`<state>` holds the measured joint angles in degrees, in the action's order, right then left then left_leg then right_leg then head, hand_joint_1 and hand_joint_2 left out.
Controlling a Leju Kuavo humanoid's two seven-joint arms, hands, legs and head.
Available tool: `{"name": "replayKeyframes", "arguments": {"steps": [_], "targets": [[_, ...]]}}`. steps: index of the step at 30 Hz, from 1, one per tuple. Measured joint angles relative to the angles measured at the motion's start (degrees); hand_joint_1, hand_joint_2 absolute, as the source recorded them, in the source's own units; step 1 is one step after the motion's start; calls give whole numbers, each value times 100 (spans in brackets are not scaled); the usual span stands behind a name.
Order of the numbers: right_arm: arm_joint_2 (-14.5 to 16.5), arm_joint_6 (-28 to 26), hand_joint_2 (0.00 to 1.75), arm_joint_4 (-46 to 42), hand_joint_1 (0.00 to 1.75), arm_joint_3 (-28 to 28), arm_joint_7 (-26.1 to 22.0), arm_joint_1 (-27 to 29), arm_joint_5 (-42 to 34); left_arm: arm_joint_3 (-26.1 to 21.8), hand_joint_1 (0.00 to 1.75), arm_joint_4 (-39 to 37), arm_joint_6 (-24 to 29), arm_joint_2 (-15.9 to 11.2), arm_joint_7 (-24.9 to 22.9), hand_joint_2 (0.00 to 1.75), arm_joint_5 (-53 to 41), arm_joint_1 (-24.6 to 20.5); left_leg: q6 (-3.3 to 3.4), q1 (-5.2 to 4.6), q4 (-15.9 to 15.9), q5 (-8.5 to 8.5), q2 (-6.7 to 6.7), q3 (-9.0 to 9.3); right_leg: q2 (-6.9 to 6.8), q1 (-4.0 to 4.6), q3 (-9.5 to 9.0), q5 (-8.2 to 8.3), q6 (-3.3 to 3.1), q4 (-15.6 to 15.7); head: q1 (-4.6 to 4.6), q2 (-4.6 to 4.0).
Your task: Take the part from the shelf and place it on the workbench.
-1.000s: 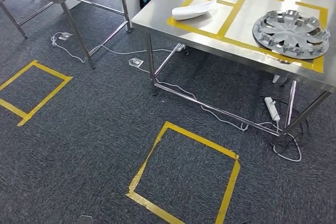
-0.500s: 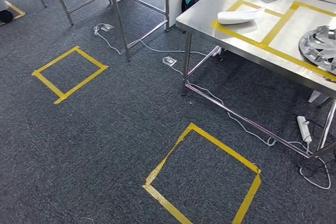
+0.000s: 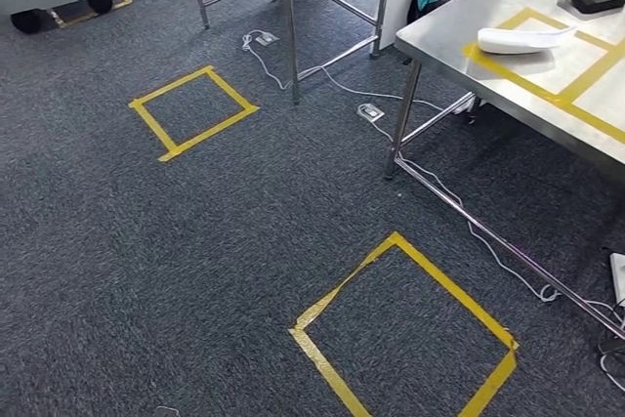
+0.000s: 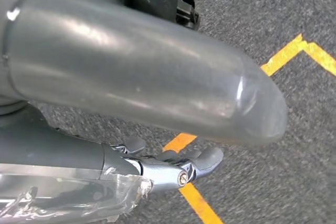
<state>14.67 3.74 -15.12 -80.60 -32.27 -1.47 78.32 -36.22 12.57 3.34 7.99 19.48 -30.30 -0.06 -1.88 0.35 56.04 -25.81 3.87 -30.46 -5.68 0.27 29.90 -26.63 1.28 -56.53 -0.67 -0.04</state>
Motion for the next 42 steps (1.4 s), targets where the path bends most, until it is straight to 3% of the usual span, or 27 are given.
{"name": "replayKeyframes", "arguments": {"steps": [3, 5, 7, 9, 10, 11, 12, 14, 16, 17, 19, 21, 23, 25, 26, 28, 30, 32, 33, 34, 36, 38, 40, 41, 42], "targets": [[-1, 7, 0, -1, 0, -1, 1, -12, 3, -1, 0, -1, 48, 2, 11, 0, -89, 13, 153, -24, -39, 16, -137, -38, -118, -12, -23, -8, 84, 3, 21, 0], [-1, 11, 0, -1, 0, -1, -1, -18, 10, -1, 0, -2, 55, 1, 10, 0, -160, 24, 236, -11, -48, 63, -248, -65, 71, -38, 49, -155, 146, -162, 27, 0], [-1, 11, 0, -1, 0, -1, -1, -15, 19, 0, 0, -2, 45, 4, 10, 0, -211, 15, 293, -3, -50, 101, -363, -104, 405, -45, 309, -538, 175, -775, 40, 0], [-1, 12, 0, -1, 0, -1, 1, 2, 21, 2, 0, -2, 31, 7, 10, 0, -245, 5, 318, -10, -48, 129, -499, -146, 548, -43, 660, -883, 169, -1559, 40, 0], [-1, 13, 0, -1, 0, -1, 2, 11, 21, 4, 0, -3, 25, 7, 10, 0, -259, 8, 318, -14, -47, 141, -573, -160, 567, -42, 750, -918, 163, -1753, 40, 0], [-1, 13, 0, -1, 0, -2, 2, 18, 21, 8, 0, -3, 22, 5, 10, 0, -277, 13, 308, -14, -45, 153, -651, -166, 578, -44, 724, -827, 154, -1702, 38, 0], [-1, 13, 0, -1, 0, -2, 3, 21, 21, 14, 0, -4, 20, 4, 10, 0, -299, 15, 294, -11, -43, 164, -732, -168, 608, -51, 587, -642, 145, -1425, 39, 0], [2, 15, 0, -1, 0, -2, 2, 15, 21, 35, 0, -4, 16, 2, 10, 0, -354, 8, 248, -13, -27, 186, -886, -185, 901, -101, 178, -272, 146, -576, 41, 0], [6, 17, 0, -1, 0, -2, 2, 8, 21, 62, 0, -4, 6, -3, 10, 0, -408, -8, 185, -22, -7, 217, -1010, -236, 1157, -143, -38, -154, 140, -102, 34, 0], [8, 17, 0, -1, 0, -2, 2, 9, 22, 74, 0, -5, -5, -6, 10, 0, -429, -8, 146, -18, -4, 239, -1070, -269, 1166, -139, -49, -166, 123, -70, 30, 0], [11, 16, 0, -1, 0, -5, 3, 15, 24, 93, 0, -7, -37, -8, 10, 0, -464, 12, 76, 8, 3, 271, -1137, -331, 1011, -123, -50, -131, 50, -88, 31, 0], [17, 15, 0, -2, 0, -8, 1, 14, 25, 103, 0, -10, -62, -8, 12, 0, -496, 24, 32, -5, 279, 82, -903, -481, 841, -122, -34, -95, -18, -76, -1, 0], [19, 15, 0, -3, 0, -9, -1, 27, 24, 115, 0, -10, -72, -7, 19, 0, -531, 8, 8, -22, 1005, -338, -583, -814, 646, -100, -15, -85, -54, -71, -35, 0], [19, 15, 0, -3, 0, -10, 0, 49, 23, 125, 0, -10, -74, 2, 27, 0, -551, 2, -4, -17, 1640, -592, -481, -1081, 436, -81, 2, -88, -67, -72, -36, 0], [19, 16, 0, -3, 0, -11, 1, 52, 23, 127, 0, -10, -73, 6, 32, 0, -555, 12, -4, -15, 1680, -561, -460, -1071, 344, -77, 3, -91, -67, -72, -36, 0], [21, 17, 0, -3, 0, -11, 1, 42, 23, 127, 0, -10, -65, 9, 38, 0, -557, 32, 8, -16, 1122, -255, -336, -722, 192, -76, -12, -100, -54, -73, -37, 0], [25, 17, 0, -4, 0, -11, 0, 40, 22, 128, 0, -9, -59, 17, 43, 0, -561, 17, 32, -35, 365, -8, -42, -296, 65, -41, -20, -131, -6, -89, -40, 0], [26, 17, 0, -5, 0, -11, -1, 40, 22, 130, 0, -9, -59, 24, 46, 0, -566, 4, 87, -62, 77, 27, 75, -160, -47, -4, -43, -158, 46, -93, -20, 0], [26, 17, 0, -5, 0, -11, -1, 36, 23, 130, 0, -10, -58, 22, 47, 0, -567, 12, 132, -68, 72, 34, -3, -171, -105, -6, -62, -161, 68, -83, -10, 0], [26, 17, 0, -5, 0, -12, -2, 30, 23, 130, 0, -10, -57, 21, 48, 0, -568, 27, 166, -66, 63, 44, -66, -177, -107, -18, -79, -180, 97, -84, -1, 0], [26, 18, 0, -5, 0, -13, -4, 24, 24, 130, 0, -11, -56, 18, 48, 0, -568, 43, 245, -49, 47, 70, -197, -183, 133, -44, 5, -358, 151, -315, 10, 0], [26, 19, 0, -5, 0, -12, -6, 36, 23, 131, 0, -11, -42, 25, 50, 0, -566, 27, 303, -42, 43, 85, -335, -199, 460, -51, 312, -733, 172, -1015, 27, 0], [26, 20, 0, -5, 0, -13, -2, 55, 23, 130, 0, -11, 18, 48, 55, 0, -563, 18, 326, -50, 44, 96, -492, -214, 553, -43, 648, -984, 165, -1707, 30, 0], [26, 20, 0, -5, 0, -14, -1, 59, 23, 130, 0, -11, 48, 62, 57, 0, -563, 24, 329, -53, 46, 100, -577, -215, 564, -40, 700, -944, 154, -1778, 31, 0], [26, 25, 0, -5, 0, -15, 1, 60, 24, 130, 0, -11, 67, 75, 58, 0, -566, 30, 327, -54, 47, 106, -662, -212, 583, -38, 641, -791, 138, -1610, 29, 0]]}}
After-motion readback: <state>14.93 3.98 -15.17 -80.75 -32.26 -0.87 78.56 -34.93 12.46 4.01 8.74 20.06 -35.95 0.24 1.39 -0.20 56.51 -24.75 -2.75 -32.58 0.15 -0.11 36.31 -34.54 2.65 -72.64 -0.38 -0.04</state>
